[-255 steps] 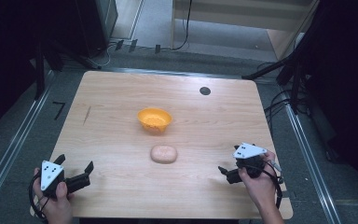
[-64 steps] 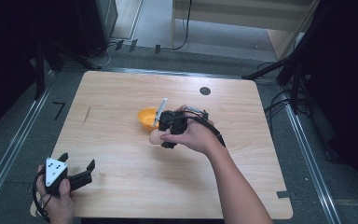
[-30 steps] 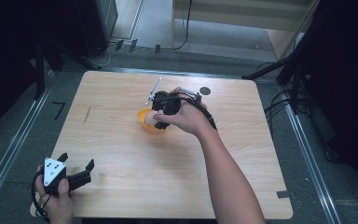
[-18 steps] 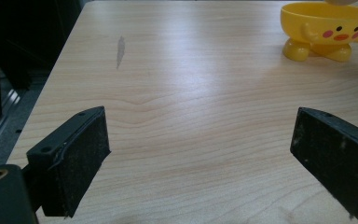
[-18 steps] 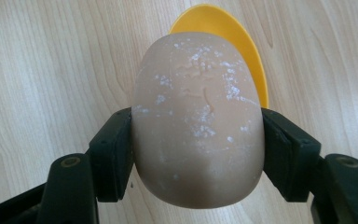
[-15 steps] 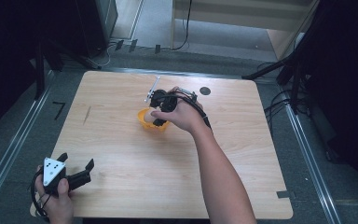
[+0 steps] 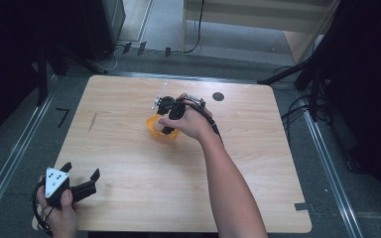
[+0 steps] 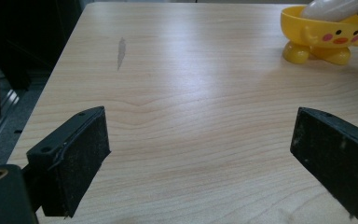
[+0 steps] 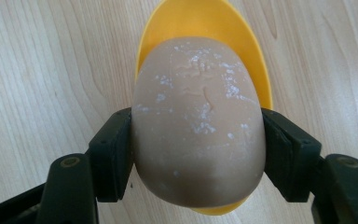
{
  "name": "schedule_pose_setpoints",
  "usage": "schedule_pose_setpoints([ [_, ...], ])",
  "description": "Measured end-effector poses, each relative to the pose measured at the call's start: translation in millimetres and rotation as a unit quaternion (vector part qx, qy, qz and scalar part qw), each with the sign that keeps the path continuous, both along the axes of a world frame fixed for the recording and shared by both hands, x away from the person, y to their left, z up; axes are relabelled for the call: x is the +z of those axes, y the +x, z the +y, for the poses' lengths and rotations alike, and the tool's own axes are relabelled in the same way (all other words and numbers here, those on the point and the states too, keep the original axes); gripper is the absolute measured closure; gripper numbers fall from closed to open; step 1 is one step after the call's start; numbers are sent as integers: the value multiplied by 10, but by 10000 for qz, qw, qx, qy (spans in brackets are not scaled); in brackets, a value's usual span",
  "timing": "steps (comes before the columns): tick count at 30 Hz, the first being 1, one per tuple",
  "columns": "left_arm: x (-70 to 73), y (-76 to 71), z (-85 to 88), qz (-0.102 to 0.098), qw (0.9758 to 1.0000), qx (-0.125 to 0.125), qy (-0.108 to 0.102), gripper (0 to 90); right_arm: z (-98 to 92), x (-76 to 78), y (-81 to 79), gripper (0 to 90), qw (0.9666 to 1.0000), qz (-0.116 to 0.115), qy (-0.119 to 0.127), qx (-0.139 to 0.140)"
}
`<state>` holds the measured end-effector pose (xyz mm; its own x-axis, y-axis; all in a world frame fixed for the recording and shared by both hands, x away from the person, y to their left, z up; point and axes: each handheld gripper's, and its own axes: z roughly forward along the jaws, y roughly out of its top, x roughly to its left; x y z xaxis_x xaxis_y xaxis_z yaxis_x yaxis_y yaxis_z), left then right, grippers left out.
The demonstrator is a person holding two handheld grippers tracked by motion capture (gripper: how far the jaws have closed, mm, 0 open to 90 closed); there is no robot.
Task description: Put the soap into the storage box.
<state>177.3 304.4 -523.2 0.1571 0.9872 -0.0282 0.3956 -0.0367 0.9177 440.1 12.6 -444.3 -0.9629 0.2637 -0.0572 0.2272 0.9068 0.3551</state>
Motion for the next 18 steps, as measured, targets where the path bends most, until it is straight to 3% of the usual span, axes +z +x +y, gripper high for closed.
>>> schedule_pose_setpoints([
  [10, 0, 1, -1, 4, 10000, -11, 14, 50, 0, -59, 8, 329, 9998, 101, -170, -55],
  [15, -1, 1, -4, -1, 10000, -15, 13, 50, -70, -7, 29, 344, 9997, 18, 84, -207],
  [18, -1, 2, -4, 1, 10000, -13, 10, 50, -90, -10, 20, 330, 9998, 48, 50, -181],
])
